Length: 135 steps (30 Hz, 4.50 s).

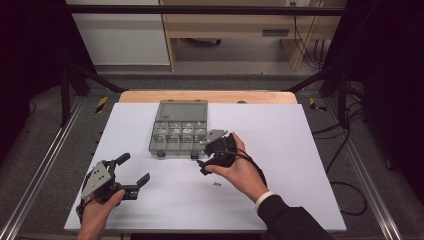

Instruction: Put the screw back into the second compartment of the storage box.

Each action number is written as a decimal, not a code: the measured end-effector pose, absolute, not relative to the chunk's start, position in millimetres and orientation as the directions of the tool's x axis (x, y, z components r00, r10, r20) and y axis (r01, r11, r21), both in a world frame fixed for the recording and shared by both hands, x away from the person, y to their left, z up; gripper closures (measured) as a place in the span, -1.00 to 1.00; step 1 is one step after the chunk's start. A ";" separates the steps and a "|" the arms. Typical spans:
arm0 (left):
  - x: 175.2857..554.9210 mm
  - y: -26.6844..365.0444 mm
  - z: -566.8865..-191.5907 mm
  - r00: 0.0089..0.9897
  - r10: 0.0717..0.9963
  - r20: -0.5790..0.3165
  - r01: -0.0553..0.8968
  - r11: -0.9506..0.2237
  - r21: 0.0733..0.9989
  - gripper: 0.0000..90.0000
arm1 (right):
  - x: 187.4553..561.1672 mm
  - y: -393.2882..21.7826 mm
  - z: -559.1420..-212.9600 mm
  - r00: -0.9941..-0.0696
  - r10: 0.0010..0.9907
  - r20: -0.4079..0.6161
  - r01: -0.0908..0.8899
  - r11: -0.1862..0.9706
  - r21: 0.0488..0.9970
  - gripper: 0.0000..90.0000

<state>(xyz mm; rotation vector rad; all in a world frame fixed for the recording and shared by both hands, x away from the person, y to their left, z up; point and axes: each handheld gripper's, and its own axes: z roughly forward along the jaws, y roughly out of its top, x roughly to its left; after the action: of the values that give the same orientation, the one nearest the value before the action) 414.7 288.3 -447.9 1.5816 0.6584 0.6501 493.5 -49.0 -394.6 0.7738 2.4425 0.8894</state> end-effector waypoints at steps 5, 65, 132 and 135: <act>414.9 288.1 -448.4 0.680 0.733 0.037 0.049 -0.096 0.994 -0.95 | 485.2 -65.1 -399.2 -0.779 0.609 -0.150 0.411 0.677 0.611 -0.83; 415.2 288.6 -448.8 0.684 0.728 0.039 0.056 -0.106 0.993 -0.95 | 480.1 -65.1 -435.5 -0.859 0.511 -0.040 0.457 0.799 0.391 0.36; 415.2 288.0 -449.1 0.685 0.727 0.041 0.057 -0.110 0.992 -0.95 | 493.7 -67.5 -426.7 -0.816 0.577 0.028 0.507 0.692 0.513 0.95; 415.1 288.4 -448.9 0.685 0.727 0.043 0.056 -0.112 0.992 -0.95 | 496.4 -64.9 -418.0 -0.812 0.583 0.019 0.496 0.673 0.548 0.95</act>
<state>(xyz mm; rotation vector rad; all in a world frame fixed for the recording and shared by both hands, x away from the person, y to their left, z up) 415.1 288.4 -448.9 1.6021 0.6550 0.6437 496.4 -64.9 -418.0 0.8862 2.7276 0.8230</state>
